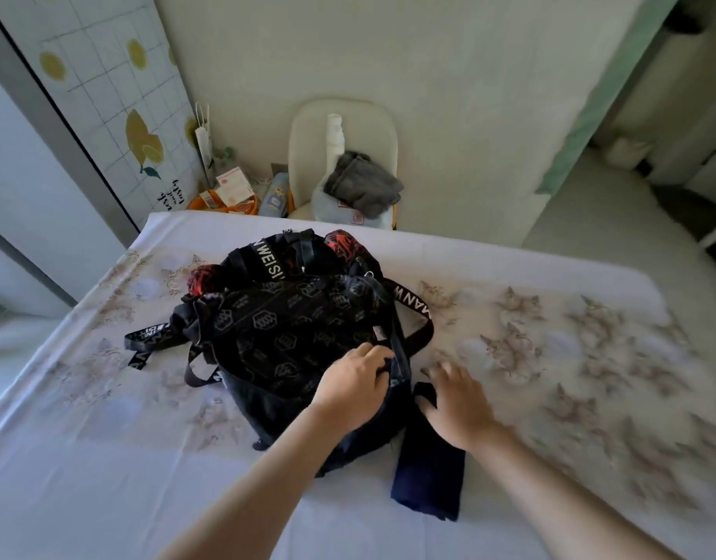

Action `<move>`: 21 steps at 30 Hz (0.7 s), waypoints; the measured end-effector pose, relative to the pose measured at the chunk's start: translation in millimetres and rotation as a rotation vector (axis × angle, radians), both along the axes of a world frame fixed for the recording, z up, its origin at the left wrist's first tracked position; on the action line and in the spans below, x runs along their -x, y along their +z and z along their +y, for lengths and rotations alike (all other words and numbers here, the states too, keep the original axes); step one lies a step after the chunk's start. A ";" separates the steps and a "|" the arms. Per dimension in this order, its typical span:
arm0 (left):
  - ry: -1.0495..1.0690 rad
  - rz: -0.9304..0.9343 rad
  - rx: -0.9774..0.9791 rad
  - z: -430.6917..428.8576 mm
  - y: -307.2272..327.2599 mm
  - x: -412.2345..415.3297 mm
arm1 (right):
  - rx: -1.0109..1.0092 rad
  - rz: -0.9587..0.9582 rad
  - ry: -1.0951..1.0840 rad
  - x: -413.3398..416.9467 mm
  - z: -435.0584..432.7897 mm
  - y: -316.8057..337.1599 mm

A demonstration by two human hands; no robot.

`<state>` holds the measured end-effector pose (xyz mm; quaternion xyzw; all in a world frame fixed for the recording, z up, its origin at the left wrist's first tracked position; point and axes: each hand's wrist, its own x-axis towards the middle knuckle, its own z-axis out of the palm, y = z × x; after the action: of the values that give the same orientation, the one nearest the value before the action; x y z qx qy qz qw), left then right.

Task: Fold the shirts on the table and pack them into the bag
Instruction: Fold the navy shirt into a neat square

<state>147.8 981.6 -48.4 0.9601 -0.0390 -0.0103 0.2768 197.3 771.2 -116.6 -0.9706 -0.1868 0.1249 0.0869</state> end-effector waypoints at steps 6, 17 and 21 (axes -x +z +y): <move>-0.141 -0.093 -0.156 -55.8 -37.5 28.6 | -0.010 0.164 -0.012 45.9 -45.3 -26.6; 0.219 0.721 0.499 -132.9 -64.1 38.0 | -0.446 0.246 -0.185 100.4 -88.7 -15.7; 0.168 0.773 0.550 -128.0 -65.7 38.2 | -0.589 0.254 -0.275 100.1 -85.7 -9.7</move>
<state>109.6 853.6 -114.1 0.7770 0.1434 -0.3332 0.5145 97.3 685.5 -126.2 -0.8967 -0.0697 0.1725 0.4016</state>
